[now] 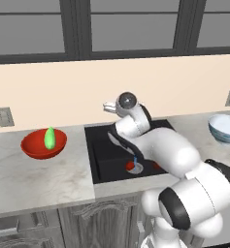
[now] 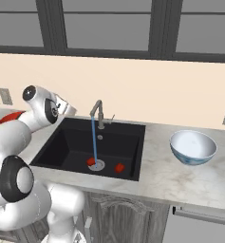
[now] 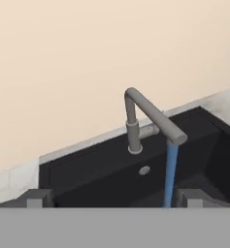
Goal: Pick the bell peppers from the sink and place them in one bowl. Place the corn in the other bowl. Then turn off the sink faucet.
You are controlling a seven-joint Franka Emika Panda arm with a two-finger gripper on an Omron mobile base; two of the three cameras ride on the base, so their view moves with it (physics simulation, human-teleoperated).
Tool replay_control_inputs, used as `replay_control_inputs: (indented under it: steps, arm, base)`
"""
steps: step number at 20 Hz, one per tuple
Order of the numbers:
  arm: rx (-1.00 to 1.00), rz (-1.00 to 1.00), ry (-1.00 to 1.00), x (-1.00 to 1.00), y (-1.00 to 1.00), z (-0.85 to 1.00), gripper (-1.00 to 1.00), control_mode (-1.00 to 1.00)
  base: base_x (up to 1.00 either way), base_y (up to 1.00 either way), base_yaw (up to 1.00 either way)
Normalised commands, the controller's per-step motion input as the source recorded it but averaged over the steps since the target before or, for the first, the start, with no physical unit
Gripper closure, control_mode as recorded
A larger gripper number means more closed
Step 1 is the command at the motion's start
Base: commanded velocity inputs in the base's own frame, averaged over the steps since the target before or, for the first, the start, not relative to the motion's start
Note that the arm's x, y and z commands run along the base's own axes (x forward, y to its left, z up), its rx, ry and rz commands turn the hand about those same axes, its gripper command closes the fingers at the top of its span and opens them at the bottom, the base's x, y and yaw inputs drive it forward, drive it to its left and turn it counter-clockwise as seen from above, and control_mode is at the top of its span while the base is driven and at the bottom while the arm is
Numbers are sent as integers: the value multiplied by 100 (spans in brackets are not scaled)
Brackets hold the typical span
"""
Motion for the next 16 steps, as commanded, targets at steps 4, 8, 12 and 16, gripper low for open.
replay_control_inputs:
  steps: [4, 8, 12, 16]
  arm:
    - [-6, -7, 13, -2, 0, -4, -100, -100]
    - [0, 0, 30, -5, -4, -17, -100, -100]
    - [0, 0, 25, 0, 0, -23, -100, -100]
    - [-5, -7, 17, 0, 0, -39, -100, -100]
  base:
    - [0, 0, 0]
    - [0, 0, 0]
    - [0, 0, 0]
    - [0, 0, 0]
